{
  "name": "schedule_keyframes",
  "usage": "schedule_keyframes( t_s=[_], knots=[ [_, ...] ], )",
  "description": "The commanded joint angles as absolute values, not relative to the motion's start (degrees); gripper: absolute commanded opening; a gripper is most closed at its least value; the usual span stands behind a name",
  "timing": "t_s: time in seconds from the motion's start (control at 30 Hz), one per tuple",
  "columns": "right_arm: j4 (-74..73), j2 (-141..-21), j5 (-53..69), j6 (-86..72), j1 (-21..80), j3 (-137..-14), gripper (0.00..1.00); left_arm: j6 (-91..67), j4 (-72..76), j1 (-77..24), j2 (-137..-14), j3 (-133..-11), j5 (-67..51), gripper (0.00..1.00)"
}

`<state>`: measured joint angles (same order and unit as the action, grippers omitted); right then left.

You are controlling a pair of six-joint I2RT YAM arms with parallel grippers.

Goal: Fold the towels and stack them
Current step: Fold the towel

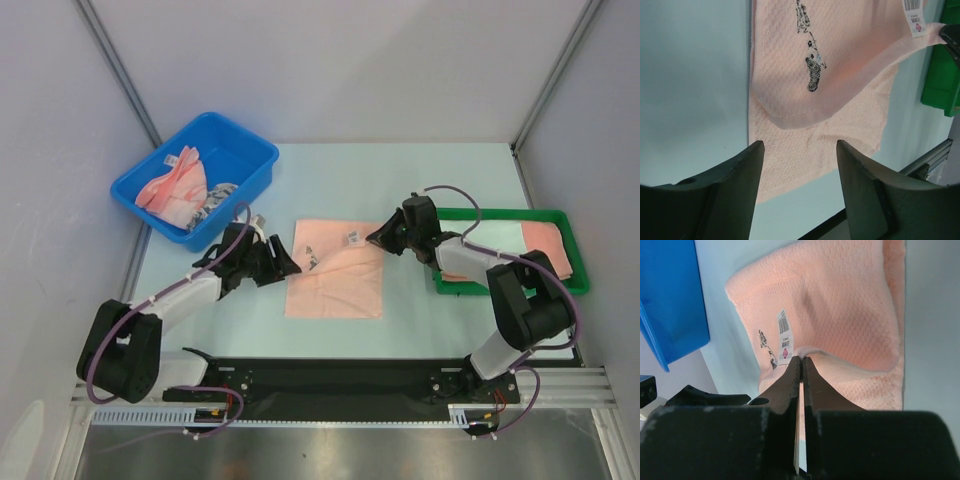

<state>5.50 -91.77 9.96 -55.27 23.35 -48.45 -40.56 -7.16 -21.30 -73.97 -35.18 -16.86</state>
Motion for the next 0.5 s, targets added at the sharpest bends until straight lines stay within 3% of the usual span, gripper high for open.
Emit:
schedule_keyframes(
  t_s=[0.0, 0.2, 0.47],
  knots=[
    [8.3, -92.5, 10.5, -54.8, 22.9, -50.4, 0.0, -42.0, -0.6, -20.8, -72.7, -33.1, -21.4, 0.63],
    [9.2, -93.7, 11.2, -55.2, 22.0, -50.3, 0.0, -33.1, -5.6, -22.5, -74.9, -36.2, -16.2, 0.54],
    [10.5, -95.2, 12.8, -55.8, 20.8, -51.5, 0.0, -26.1, -12.9, -27.7, -81.1, -43.1, -5.1, 0.52]
  ],
)
